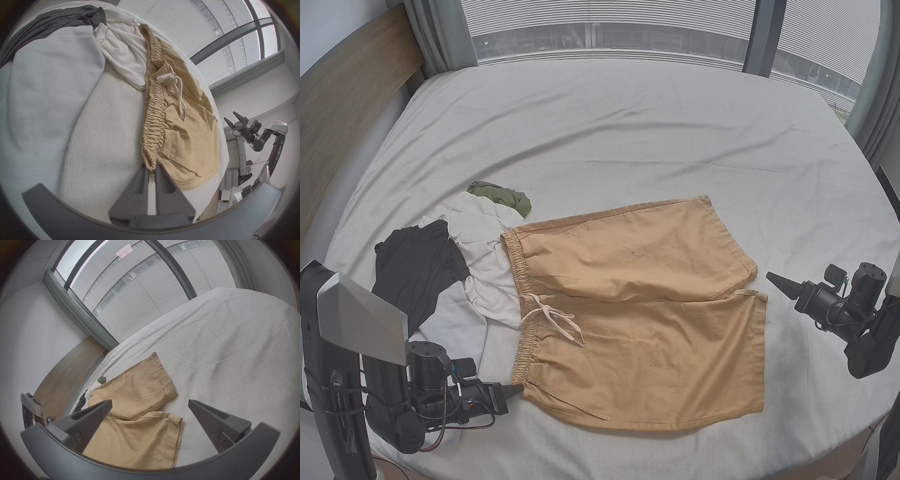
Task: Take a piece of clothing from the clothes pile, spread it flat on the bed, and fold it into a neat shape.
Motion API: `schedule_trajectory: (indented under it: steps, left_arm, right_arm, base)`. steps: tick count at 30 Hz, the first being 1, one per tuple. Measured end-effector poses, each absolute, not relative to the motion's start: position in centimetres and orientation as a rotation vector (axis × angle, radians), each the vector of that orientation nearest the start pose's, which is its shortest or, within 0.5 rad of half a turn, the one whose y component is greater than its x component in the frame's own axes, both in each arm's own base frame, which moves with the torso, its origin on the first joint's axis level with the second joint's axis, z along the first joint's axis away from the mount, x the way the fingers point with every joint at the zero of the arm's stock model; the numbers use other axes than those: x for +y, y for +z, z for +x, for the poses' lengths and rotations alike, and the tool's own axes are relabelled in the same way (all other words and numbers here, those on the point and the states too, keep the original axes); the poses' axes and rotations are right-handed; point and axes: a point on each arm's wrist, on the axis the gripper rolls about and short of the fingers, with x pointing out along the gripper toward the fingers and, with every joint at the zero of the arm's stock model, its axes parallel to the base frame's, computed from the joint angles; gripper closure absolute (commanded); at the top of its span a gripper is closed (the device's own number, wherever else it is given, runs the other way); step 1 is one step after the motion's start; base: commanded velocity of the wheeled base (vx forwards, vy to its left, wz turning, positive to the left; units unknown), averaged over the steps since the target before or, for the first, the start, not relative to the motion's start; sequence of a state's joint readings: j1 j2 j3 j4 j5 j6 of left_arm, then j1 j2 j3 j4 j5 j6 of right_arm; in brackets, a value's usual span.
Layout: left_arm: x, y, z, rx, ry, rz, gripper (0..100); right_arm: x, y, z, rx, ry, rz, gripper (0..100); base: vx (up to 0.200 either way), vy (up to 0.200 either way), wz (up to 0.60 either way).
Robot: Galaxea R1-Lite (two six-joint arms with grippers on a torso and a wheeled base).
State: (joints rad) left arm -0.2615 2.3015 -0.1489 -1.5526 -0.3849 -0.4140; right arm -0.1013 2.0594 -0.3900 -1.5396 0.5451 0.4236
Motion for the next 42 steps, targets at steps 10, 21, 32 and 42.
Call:
schedule_trajectory:
  steps: [10,21,32,42]
  left_arm:
    - [-7.4,-2.1,24.2,0.726,-0.492,-0.430,100]
    - [-7.5,-2.1,24.2,0.726,-0.496,-0.428,100]
    - [-7.5,-2.1,24.1,0.726,-0.498,-0.428,100]
    - [-7.6,-2.2,24.1,0.729,-0.500,-0.426,100]
  right_arm:
    - [-1.6,6.0,28.3,0.270,0.411,0.407,0]
    - [-1.4,2.3,24.2,0.459,0.421,0.217,0]
    - [-0.3,0.1,21.1,0.683,0.449,0.251,0]
    - [0.0,-1.2,19.6,0.856,0.475,0.236,0]
  base:
    - [0.000,0.000,0.00]
    - [0.000,0.000,0.00]
    - [0.000,0.000,0.00]
    - [0.000,0.000,0.00]
